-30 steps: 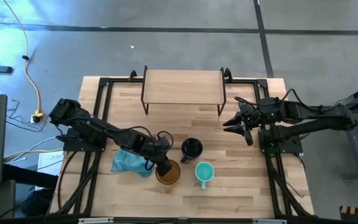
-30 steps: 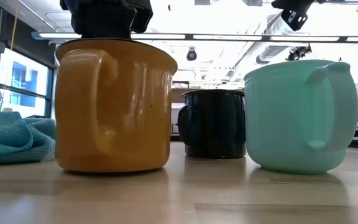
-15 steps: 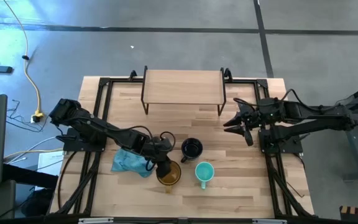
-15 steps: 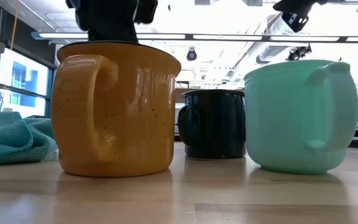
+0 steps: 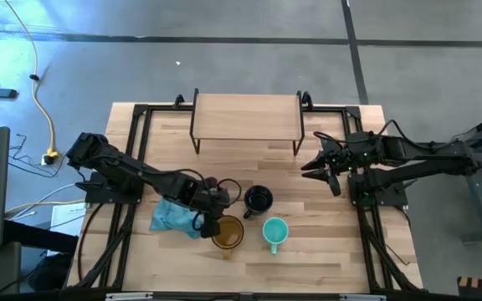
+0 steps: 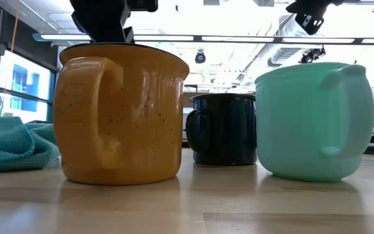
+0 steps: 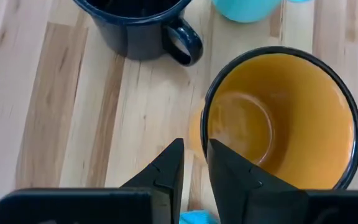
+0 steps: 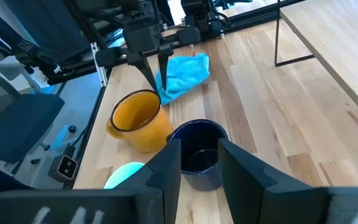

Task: Stack small to large cups/mugs on shelf
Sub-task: Put the yellow cup on the shelf

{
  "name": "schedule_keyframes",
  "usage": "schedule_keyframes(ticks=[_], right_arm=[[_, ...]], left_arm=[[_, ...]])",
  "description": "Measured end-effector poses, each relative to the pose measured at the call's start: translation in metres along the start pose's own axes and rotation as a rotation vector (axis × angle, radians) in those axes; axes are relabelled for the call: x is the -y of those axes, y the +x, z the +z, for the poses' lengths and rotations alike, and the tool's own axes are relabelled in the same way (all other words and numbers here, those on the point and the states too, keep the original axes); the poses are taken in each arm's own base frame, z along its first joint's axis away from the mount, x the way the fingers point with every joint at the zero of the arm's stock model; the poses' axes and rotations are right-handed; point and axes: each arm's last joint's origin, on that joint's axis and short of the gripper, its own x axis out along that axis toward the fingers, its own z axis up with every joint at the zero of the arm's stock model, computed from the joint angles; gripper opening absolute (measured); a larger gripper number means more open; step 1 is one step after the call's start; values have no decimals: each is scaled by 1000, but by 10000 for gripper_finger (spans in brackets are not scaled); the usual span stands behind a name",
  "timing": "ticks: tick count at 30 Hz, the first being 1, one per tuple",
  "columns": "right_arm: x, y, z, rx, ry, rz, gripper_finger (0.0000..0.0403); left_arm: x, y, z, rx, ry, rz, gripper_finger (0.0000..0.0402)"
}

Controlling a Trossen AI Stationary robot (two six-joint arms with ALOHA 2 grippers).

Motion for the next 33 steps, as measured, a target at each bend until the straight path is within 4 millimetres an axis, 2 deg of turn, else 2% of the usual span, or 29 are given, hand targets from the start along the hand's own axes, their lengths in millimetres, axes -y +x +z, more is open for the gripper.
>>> schedule_keyframes(ticks=[10, 20, 33], right_arm=[[1, 0, 0, 8, -10, -28, 96], [1, 0, 1, 12, -8, -27, 96], [1, 0, 0, 8, 0, -29, 96]], left_arm=[[2, 0, 6, 58, 40, -26, 63], [7, 31, 3, -17, 65, -45, 63], [7, 32, 5, 2, 63, -51, 63]])
